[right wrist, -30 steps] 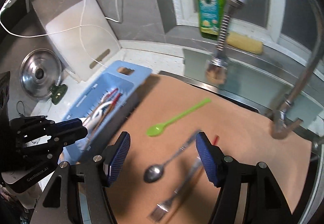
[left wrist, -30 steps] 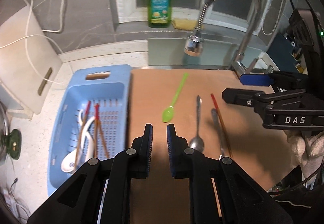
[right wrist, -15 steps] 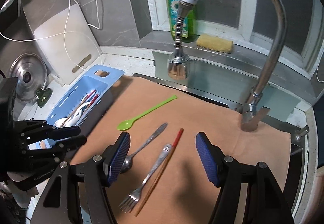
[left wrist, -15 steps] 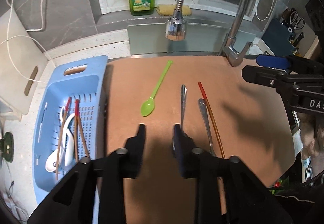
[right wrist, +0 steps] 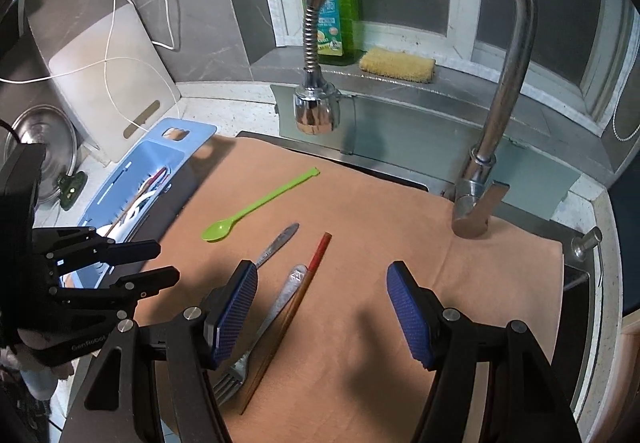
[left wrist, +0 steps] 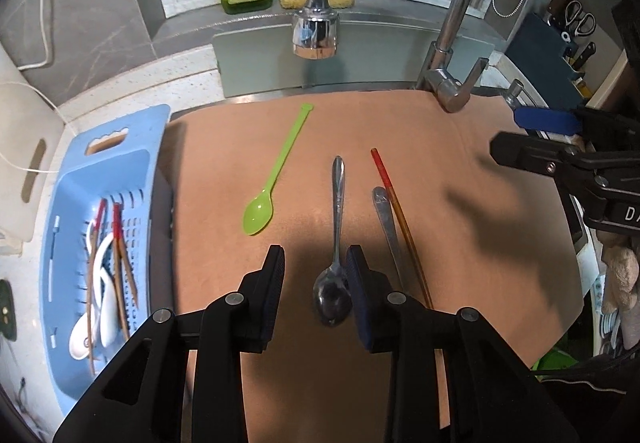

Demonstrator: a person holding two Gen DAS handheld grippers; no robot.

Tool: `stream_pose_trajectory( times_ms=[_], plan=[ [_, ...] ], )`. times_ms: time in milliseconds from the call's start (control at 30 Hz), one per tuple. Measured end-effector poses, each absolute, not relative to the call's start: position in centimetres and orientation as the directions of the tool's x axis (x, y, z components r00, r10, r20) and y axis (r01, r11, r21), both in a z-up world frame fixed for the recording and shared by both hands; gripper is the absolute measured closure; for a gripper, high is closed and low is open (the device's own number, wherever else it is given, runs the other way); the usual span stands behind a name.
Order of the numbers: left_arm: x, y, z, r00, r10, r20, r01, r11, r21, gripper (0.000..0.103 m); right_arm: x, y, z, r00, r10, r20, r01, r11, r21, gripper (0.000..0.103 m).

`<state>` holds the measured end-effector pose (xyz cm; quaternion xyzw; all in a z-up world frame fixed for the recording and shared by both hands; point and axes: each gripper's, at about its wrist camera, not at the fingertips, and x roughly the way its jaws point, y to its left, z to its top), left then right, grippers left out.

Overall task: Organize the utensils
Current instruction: 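Move both grippers back toward the metal spoon and fork on the mat, then close the left gripper on the green plastic spoon while the right gripper approaches the red-tipped chopstick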

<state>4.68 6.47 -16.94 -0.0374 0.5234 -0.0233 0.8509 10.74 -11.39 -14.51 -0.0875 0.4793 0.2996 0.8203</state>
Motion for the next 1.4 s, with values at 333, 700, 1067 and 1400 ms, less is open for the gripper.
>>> stream_pose_trajectory(
  times_ms=[333,700,1067,1400],
  plan=[
    [6.5,8.3,-18.9,0.384,-0.102,-0.918,0.023,0.995,-0.101,0.073,14.5,-15.0,-21.5,0.074,0.520,-0.851,-0.351,0.812,0.466,0.040],
    [9.0,5.5,-22.4,0.282,-0.159,-0.946,0.124,0.984,-0.128,0.080,14.3,-11.6,-26.1,-0.062,0.514,-0.856,-0.295,0.810,0.507,0.059],
    [11.1,7.4,-22.1,0.307,-0.102,-0.946,0.091,0.993,-0.078,0.080,14.5,-10.1,-26.7,-0.079,0.489,-0.869,-0.301,0.819,0.488,0.064],
    [14.0,9.0,-23.8,0.276,-0.003,-0.961,0.108,0.994,0.028,0.080,13.7,-8.5,-26.3,-0.022,0.364,-0.931,-0.409,0.847,0.341,0.075]
  ],
)
